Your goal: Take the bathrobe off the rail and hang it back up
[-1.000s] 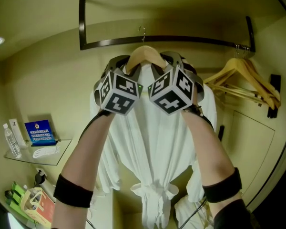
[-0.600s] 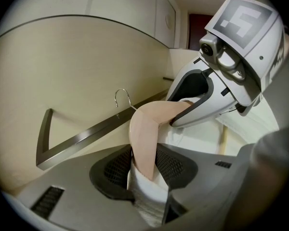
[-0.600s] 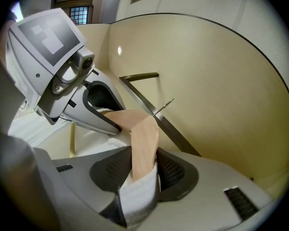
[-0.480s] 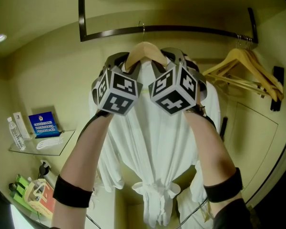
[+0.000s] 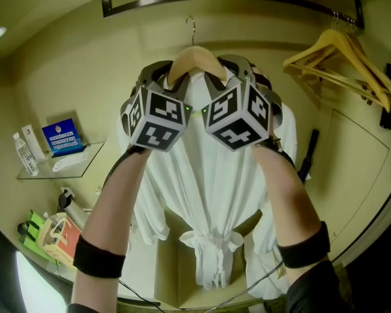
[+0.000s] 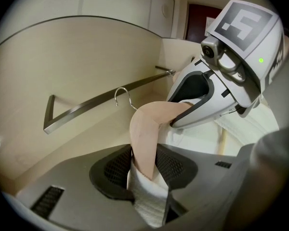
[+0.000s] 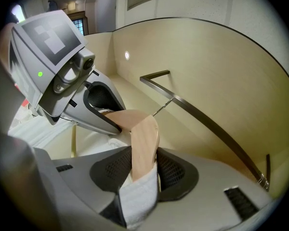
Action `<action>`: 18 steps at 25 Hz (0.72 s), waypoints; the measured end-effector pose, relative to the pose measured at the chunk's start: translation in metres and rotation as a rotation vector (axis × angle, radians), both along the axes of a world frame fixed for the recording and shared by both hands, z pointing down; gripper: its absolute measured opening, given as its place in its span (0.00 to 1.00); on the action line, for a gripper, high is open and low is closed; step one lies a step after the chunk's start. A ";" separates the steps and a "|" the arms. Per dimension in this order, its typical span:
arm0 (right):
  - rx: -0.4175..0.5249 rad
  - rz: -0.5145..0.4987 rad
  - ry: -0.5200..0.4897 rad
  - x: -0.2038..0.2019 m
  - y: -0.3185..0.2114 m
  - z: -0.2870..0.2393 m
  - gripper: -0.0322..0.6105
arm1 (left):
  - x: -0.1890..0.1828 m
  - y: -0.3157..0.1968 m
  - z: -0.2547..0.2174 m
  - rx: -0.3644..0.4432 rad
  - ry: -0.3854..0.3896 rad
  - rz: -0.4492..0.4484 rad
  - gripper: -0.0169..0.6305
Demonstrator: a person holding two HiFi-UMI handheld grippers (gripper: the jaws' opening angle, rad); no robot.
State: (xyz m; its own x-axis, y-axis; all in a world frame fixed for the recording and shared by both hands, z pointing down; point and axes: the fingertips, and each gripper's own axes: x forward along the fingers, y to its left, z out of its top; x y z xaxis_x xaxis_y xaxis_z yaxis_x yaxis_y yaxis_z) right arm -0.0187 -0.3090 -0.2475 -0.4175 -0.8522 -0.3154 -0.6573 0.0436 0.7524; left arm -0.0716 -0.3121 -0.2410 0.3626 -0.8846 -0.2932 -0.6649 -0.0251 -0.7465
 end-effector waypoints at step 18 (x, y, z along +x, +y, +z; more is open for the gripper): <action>-0.136 -0.176 0.017 -0.001 0.015 0.149 0.31 | -0.002 0.024 0.150 -0.125 0.028 -0.166 0.25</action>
